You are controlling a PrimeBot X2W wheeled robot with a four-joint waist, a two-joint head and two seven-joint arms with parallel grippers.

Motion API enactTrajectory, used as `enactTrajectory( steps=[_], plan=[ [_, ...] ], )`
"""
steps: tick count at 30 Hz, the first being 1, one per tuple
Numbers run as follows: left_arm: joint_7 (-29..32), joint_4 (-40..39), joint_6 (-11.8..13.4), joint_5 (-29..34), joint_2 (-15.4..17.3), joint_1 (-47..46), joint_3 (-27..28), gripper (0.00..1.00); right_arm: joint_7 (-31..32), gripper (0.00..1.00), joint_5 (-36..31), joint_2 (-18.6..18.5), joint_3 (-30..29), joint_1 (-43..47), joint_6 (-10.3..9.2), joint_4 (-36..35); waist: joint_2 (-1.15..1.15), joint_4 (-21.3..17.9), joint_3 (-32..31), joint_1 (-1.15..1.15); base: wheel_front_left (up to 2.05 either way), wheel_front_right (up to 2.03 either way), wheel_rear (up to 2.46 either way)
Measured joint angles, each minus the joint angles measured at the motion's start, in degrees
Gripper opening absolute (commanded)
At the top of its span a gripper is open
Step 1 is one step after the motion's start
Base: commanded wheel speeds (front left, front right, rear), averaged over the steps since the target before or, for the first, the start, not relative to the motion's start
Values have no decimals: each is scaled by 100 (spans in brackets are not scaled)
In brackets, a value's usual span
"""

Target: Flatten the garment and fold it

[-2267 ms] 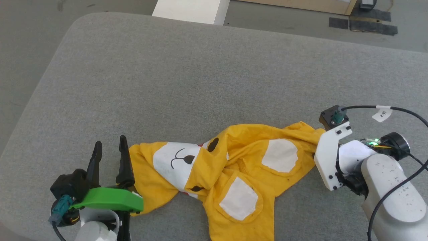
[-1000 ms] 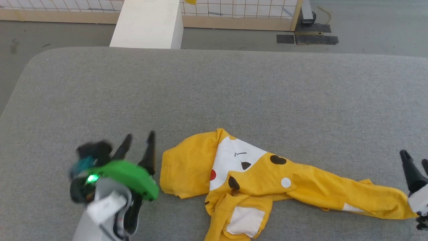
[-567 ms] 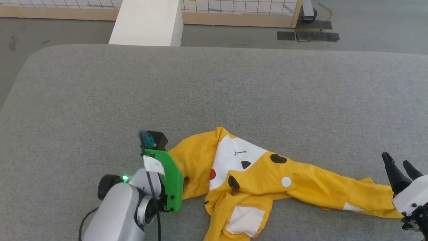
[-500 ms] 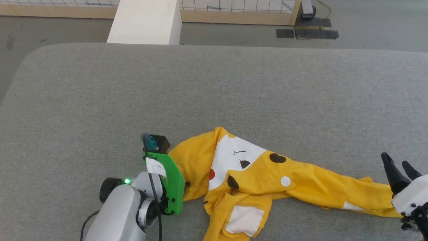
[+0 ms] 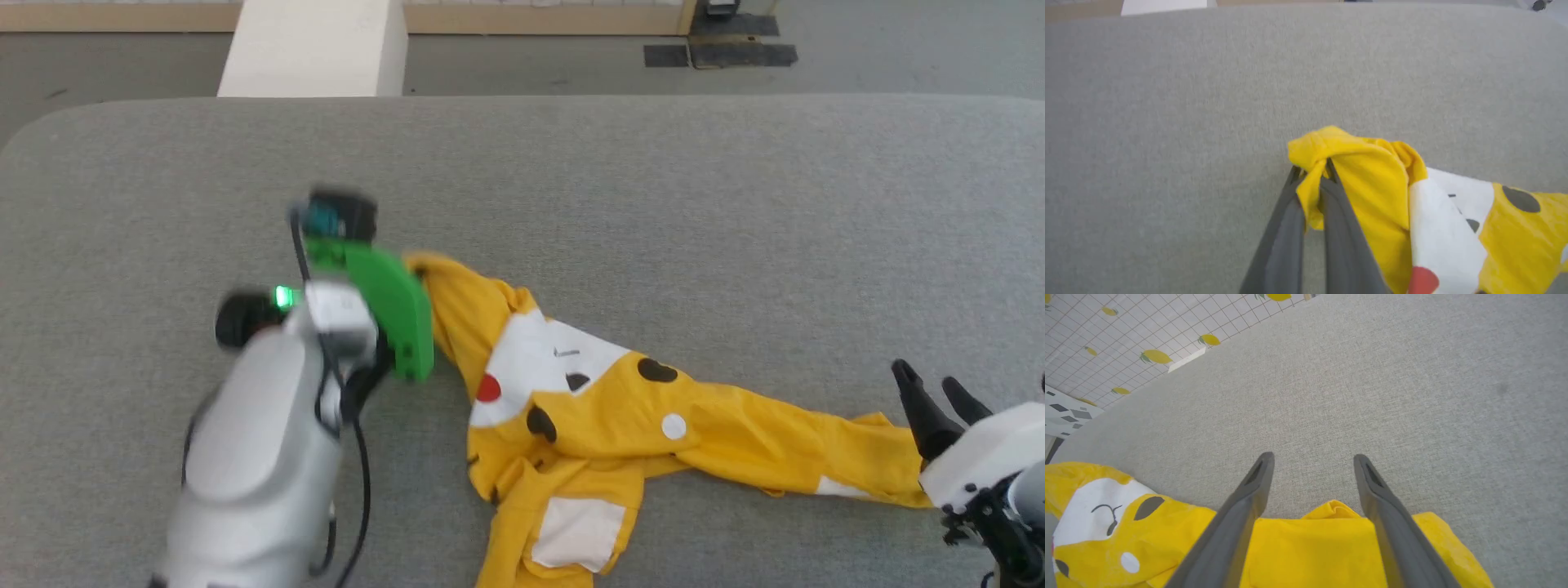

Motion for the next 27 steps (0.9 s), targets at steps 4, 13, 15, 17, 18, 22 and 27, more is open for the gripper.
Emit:
enactTrajectory(
  steps=[4, 13, 15, 17, 18, 22, 27],
  plan=[
    [-619, 330, -133, 272, -63, -1164, -82, 0, -65, 100, 2, 0, 124, -141, 0, 27, 0, -153, 138, 0, 0, 0, 0],
    [-2054, 1228, -188, 706, -137, -3269, -124, 0, -244, 100, 12, 0, 314, -341, 0, 153, 0, -598, 589, 1, 0, 0, 0],
    [-2253, 1518, -185, 677, -200, -3453, -109, 0, -296, 100, 44, -1, 341, -342, 0, 208, 0, -706, 706, 0, 0, 0, 0],
    [-2246, 1893, -232, 567, -283, -3428, -179, 0, -325, 100, 63, -3, 359, -341, 0, 243, 0, -796, 804, 1, 0, 0, 0],
    [-2183, 2109, -259, 563, -310, -3392, -277, 0, -333, 100, 65, -3, 385, -342, 0, 256, 0, -842, 856, 1, 0, 0, 0],
    [-2064, 2819, -364, 515, -378, -3151, -530, 0, -385, 100, 104, -3, 445, -347, 0, 338, 0, -973, 1024, 0, 0, 0, 0],
    [-2158, 3314, -428, 211, -448, -3038, -599, 100, -416, 100, 105, -3, 479, -348, 0, 388, 0, -970, 1131, 1, 0, 0, 0]
  ],
)
